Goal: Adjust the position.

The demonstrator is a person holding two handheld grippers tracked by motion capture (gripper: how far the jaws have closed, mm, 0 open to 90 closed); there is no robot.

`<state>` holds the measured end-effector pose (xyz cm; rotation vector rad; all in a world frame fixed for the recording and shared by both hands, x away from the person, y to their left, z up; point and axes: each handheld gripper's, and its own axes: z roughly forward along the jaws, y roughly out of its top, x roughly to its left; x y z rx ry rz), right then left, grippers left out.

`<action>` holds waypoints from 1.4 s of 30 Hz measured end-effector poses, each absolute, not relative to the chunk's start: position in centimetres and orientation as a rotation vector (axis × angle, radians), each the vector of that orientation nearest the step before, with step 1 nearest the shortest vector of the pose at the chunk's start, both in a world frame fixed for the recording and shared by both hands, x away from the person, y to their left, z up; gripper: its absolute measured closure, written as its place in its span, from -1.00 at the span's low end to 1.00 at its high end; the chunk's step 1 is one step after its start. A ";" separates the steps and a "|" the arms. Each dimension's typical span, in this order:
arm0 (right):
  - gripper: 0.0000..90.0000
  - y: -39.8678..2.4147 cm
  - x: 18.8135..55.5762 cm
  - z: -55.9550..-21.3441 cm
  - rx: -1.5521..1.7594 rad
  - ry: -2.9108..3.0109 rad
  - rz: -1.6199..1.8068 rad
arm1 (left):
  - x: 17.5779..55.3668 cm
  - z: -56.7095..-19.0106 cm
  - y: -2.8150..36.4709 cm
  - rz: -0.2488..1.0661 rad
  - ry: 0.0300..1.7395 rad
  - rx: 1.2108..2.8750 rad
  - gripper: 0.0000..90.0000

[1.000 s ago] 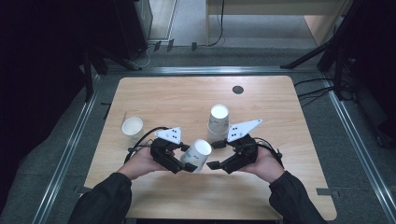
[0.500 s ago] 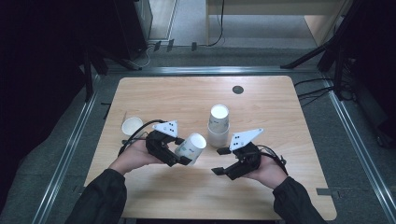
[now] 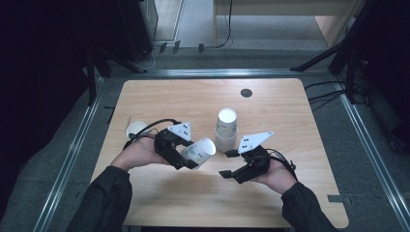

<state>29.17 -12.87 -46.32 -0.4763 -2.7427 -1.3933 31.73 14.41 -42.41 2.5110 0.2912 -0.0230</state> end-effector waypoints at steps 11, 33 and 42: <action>-0.41 -11.5 29.6 -46.4 -0.463 -2.755 -1.393 | 31.4 -42.9 13.5 -0.032 0.244 2.645 -0.36; -0.44 -8.5 29.6 -46.8 -0.366 -2.734 -1.425 | 30.2 -43.7 10.9 -0.027 0.150 2.838 -0.36; -0.33 -7.7 29.5 -47.1 -0.340 -2.731 -1.381 | 30.0 -43.6 10.3 -0.010 0.127 2.845 -0.37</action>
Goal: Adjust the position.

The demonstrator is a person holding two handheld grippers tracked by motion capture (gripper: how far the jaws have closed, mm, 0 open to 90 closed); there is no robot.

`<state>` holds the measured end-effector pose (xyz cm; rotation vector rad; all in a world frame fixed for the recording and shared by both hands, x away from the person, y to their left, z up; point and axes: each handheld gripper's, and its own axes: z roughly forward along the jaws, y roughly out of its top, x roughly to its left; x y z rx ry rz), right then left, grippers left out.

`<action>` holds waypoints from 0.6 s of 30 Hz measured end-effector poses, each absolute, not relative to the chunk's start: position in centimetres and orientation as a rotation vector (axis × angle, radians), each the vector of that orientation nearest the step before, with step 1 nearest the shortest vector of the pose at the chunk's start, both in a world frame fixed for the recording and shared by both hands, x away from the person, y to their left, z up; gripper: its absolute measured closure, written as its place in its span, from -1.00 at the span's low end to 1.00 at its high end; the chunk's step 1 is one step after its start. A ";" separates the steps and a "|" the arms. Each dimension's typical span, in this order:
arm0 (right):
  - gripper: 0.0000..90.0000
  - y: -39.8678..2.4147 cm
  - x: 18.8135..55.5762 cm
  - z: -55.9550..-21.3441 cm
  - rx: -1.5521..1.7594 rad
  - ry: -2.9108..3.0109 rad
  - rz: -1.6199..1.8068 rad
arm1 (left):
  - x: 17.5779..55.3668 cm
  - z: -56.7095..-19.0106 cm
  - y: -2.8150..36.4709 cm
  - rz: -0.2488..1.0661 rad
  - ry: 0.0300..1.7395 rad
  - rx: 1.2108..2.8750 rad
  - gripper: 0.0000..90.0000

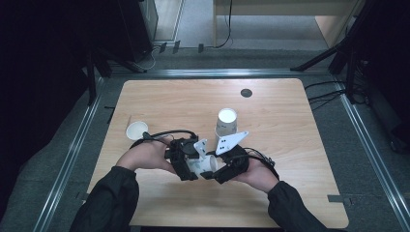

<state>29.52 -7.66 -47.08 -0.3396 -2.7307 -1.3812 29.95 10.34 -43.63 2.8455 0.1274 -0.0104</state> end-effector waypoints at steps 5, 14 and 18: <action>-0.26 -7.7 29.4 -47.0 -0.332 -2.724 -1.370 | 29.9 -43.7 10.6 -0.012 0.107 2.829 -0.37; -0.24 -8.4 29.6 -46.1 -0.344 -2.714 -1.394 | 30.6 -43.7 11.3 -0.036 0.167 2.756 -0.73; -0.24 -9.0 29.8 -45.7 -0.358 -2.701 -1.415 | 31.2 -43.9 12.0 -0.056 0.225 2.690 -0.81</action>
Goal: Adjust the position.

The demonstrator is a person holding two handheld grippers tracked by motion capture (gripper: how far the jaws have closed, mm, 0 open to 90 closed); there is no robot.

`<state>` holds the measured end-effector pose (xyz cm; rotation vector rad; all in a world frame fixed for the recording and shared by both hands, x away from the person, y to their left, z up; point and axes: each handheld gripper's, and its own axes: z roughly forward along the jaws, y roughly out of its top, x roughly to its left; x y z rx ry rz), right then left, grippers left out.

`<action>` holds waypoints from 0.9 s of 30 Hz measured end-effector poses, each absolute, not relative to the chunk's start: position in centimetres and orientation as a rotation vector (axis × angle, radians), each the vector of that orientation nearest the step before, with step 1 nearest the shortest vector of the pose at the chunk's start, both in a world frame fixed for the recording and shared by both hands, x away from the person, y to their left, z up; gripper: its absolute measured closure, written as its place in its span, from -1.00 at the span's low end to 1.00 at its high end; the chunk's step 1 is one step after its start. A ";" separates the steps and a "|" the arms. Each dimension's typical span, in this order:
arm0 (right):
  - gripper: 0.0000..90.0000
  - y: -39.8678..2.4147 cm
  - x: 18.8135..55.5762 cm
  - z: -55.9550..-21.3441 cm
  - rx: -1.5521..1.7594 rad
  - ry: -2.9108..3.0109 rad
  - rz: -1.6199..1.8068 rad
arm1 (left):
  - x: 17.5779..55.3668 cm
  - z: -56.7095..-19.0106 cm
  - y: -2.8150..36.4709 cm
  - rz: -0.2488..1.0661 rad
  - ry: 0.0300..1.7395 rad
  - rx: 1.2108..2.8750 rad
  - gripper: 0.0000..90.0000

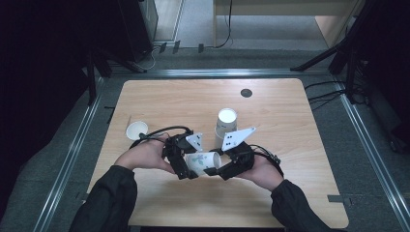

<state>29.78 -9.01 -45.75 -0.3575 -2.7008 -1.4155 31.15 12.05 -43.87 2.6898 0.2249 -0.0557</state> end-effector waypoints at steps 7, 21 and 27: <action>-0.24 -10.0 29.9 -45.3 -0.367 -2.692 -1.458 | 31.3 -43.9 13.5 -0.074 0.259 2.593 -0.81; -0.24 -12.1 30.1 -44.2 -0.400 -2.646 -1.551 | 30.7 -44.4 15.5 -0.113 0.366 2.433 -0.96; -0.24 -12.8 30.2 -43.9 -0.404 -2.632 -1.579 | 30.3 -44.3 16.4 -0.123 0.402 2.327 -0.96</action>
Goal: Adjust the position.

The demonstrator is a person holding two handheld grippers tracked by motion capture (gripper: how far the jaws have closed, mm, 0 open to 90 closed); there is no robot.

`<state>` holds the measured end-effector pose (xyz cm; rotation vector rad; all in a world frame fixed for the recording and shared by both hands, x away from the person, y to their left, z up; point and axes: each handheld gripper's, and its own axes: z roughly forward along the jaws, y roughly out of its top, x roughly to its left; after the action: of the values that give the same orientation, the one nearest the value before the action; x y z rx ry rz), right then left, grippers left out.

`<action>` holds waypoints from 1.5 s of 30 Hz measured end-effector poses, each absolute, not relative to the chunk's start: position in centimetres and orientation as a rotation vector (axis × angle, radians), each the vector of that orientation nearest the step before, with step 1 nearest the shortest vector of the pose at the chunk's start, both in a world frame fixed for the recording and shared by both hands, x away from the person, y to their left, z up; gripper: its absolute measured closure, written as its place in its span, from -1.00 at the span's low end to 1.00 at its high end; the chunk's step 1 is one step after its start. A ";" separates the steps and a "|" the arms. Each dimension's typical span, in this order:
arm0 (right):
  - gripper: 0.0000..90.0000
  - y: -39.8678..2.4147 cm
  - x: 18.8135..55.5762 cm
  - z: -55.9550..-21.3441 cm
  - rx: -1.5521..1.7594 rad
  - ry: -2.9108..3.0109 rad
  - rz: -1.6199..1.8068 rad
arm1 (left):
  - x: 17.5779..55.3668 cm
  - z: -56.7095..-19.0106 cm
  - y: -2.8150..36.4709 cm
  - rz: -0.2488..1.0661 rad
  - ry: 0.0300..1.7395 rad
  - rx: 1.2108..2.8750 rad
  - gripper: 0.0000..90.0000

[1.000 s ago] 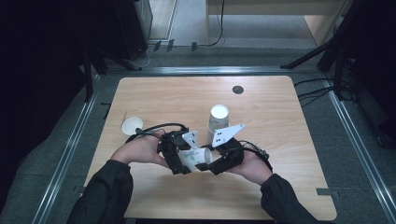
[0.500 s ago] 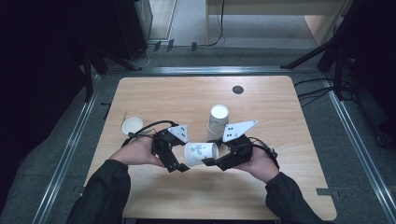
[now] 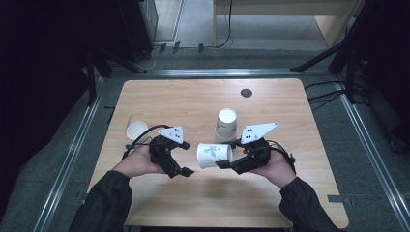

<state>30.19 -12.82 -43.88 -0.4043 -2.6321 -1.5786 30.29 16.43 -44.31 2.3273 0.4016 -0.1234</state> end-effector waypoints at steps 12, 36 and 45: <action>-0.24 -12.8 30.0 -43.9 -0.367 -2.578 -1.581 | 29.5 -45.2 15.5 -0.172 0.393 2.217 -0.96; -0.24 -11.1 29.7 -44.5 -0.303 -2.545 -1.543 | 29.4 -45.8 14.8 -0.210 0.308 2.139 -0.86; -0.24 -10.7 29.5 -44.6 -0.288 -2.521 -1.523 | 29.1 -45.7 14.9 -0.201 0.273 2.129 -0.57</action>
<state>29.54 -10.69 -44.63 -0.2884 -2.5214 -1.5235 29.13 14.87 -45.74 2.1292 0.2732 -0.2009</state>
